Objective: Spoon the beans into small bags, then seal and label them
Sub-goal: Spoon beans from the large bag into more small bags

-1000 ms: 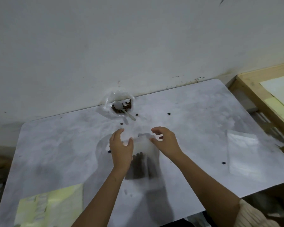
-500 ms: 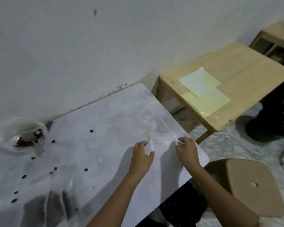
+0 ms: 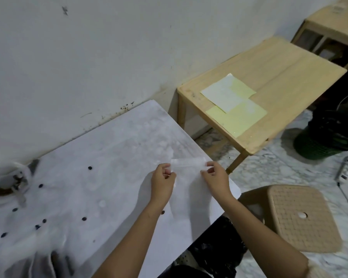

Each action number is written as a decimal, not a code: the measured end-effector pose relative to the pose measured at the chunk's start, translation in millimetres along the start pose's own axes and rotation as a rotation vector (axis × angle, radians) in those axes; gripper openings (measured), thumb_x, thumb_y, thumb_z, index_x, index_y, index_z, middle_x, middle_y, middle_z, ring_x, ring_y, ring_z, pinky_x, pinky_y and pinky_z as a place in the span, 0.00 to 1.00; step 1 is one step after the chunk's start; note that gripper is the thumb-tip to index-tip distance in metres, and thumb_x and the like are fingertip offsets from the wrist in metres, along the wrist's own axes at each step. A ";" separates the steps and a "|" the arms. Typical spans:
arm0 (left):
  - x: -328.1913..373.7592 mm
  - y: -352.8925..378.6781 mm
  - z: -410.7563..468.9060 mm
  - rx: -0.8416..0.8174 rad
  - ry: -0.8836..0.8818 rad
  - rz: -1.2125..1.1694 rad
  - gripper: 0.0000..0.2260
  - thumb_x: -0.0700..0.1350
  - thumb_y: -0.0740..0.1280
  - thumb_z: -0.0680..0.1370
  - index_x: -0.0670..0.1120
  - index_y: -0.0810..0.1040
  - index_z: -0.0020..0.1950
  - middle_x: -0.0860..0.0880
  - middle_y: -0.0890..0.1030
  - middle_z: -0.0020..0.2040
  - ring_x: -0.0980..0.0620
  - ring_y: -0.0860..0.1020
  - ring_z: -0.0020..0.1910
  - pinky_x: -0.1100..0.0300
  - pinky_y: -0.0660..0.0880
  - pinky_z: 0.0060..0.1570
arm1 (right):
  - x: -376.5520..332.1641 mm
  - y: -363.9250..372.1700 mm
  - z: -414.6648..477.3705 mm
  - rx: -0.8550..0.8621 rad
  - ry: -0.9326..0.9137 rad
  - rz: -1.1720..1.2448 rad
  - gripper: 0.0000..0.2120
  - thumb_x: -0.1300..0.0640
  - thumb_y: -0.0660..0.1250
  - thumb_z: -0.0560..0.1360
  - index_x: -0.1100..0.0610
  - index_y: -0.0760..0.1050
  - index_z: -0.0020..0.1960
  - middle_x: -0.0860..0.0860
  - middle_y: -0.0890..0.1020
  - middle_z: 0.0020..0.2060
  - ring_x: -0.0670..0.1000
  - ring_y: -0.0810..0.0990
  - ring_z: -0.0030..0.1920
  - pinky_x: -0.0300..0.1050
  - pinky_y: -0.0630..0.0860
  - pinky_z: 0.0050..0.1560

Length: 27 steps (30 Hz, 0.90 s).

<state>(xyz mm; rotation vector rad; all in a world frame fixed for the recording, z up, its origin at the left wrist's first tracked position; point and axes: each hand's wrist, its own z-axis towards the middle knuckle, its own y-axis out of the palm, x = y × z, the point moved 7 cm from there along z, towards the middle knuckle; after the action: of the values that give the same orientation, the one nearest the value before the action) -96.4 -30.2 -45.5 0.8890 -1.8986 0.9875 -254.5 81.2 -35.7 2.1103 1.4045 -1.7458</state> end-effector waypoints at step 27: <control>7.2 -490.0 -145.8 0.438 -0.009 -0.150 0.07 0.29 0.72 0.68 0.40 0.82 0.40 0.42 0.84 0.38 0.52 0.83 0.36 0.62 0.80 0.39 | -334.1 344.7 -267.1 -0.629 -0.946 -0.129 0.09 0.61 0.71 0.72 0.59 0.79 0.52 0.53 0.81 0.49 0.45 0.76 0.46 0.25 0.68 0.43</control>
<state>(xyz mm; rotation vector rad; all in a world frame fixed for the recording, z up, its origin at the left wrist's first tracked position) 360.1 -124.7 164.6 1.2675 -1.6182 1.3322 192.8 -166.4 165.3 0.7221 1.4667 -1.6436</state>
